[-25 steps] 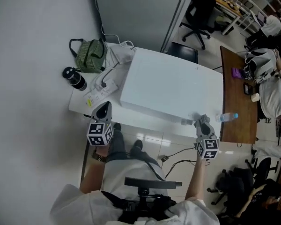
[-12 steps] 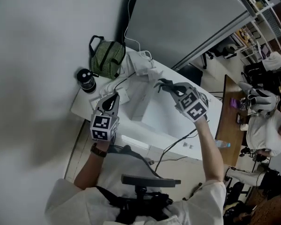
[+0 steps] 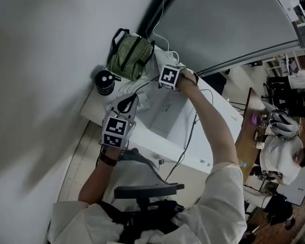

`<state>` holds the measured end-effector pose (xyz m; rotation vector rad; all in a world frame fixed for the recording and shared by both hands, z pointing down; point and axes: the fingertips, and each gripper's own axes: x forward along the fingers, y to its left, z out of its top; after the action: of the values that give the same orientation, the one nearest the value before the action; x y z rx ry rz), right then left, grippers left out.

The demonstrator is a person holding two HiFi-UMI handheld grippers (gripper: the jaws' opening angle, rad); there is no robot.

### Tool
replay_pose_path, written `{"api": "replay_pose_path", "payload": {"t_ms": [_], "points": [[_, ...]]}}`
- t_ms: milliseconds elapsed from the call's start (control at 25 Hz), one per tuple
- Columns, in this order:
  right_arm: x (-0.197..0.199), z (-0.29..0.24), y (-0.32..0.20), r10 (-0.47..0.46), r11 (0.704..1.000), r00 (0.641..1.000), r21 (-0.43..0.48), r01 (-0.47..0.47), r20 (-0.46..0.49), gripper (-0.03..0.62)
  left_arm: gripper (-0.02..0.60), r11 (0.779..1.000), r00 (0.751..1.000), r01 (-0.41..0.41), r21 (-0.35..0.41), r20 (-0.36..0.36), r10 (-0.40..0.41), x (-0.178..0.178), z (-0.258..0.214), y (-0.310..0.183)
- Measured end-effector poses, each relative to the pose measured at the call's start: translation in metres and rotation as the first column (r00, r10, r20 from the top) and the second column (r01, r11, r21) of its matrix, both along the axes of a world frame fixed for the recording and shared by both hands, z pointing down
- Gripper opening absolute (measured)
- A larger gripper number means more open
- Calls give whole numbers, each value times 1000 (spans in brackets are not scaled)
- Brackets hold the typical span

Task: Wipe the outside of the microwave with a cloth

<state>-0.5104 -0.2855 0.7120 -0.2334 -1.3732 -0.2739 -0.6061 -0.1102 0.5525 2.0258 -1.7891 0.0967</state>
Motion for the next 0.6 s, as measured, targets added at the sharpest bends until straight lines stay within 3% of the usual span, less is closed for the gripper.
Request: {"api": "replay_pose_path", "payload": {"t_ms": [160,240,400,600], "points": [[10,44,1,-76,996,982,27,82,-175,23,25,999,1000,-2,-51,-5,2,-9,20,4],[15,68,7,-117,993,967,-6,118,-225,25,25,997,1000,6,-75,1,-6,-16,30,3],[35,95,51,-103,981,948,-186,48,-301,24,25,996,1000,20,-92,12,-19,-28,49,-6],[51,85,132,-176,918,928,-395,34,-329,23,25,994,999,47,-97,15,-46,-44,52,-8]]}}
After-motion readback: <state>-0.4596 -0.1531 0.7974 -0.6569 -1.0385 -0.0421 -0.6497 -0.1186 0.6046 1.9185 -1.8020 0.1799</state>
